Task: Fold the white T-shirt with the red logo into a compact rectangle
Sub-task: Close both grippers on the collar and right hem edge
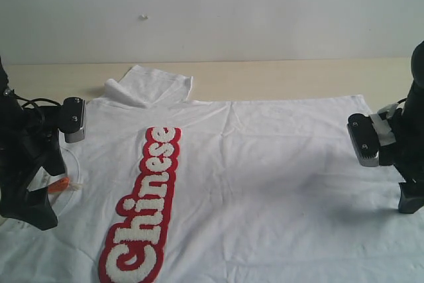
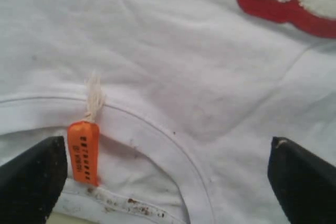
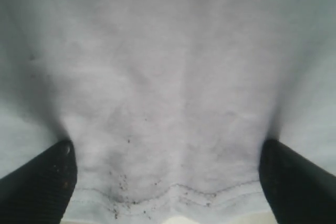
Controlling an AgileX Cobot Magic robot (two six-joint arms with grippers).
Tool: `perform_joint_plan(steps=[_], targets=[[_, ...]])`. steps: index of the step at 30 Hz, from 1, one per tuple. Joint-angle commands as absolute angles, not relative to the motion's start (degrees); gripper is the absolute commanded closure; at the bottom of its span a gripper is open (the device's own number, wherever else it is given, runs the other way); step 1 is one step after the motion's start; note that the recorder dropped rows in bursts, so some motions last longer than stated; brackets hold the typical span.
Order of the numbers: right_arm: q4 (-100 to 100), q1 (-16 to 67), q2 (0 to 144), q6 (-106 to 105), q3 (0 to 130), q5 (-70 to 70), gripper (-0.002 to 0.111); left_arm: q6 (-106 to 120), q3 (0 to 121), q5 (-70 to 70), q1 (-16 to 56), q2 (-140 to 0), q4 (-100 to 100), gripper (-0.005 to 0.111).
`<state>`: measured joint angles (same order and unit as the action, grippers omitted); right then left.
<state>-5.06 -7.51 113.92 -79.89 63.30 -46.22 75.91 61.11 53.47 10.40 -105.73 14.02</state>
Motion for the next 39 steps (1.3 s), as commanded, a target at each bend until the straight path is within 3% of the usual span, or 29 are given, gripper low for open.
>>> perform_joint_plan(steps=[1, 6, 11, 18, 24, 28, 35, 37, 39], targets=[[-4.91, -7.7, 115.99, -79.34, 63.05, -45.66, 0.042, 76.05, 61.45, 53.27, 10.27, -105.99, 14.66, 0.001], [-4.91, -7.7, 116.08, -79.34, 63.05, -45.07, 0.07, 76.23, 61.45, 52.72, 10.27, -105.99, 14.66, 0.001], [-4.91, -7.7, 116.08, -78.85, 63.05, -45.17, 0.085, 79.69, 61.45, 49.21, 10.27, -107.26, 14.66, 0.001], [-4.8, -7.7, 116.08, -76.38, 63.05, -45.28, 0.087, 88.79, 62.44, 44.47, 10.27, -112.28, 13.04, 0.001], [-4.8, -7.7, 116.08, -76.38, 63.05, -45.17, 0.087, 88.92, 68.09, 50.99, 10.27, -114.82, 12.92, 0.007], [-4.91, -7.7, 116.08, -76.26, 63.05, -45.05, 0.087, 88.61, 70.88, 55.69, 10.27, -114.82, 11.17, 0.02], [-4.91, -7.7, 116.08, -74.84, 63.05, -45.07, 0.087, 84.55, 70.99, 53.75, 10.27, -116.82, 7.3, 0.052], [-4.91, -7.7, 116.08, -74.6, 63.05, -45.07, 0.087, 82.83, 70.99, 52.28, 10.27, -117.32, 7.3, 0.05], [-4.91, -7.7, 116.08, -74.1, 63.05, -45.07, 0.087, 79.34, 70.88, 51.52, 10.27, -117.68, 7.3, 0.04]])
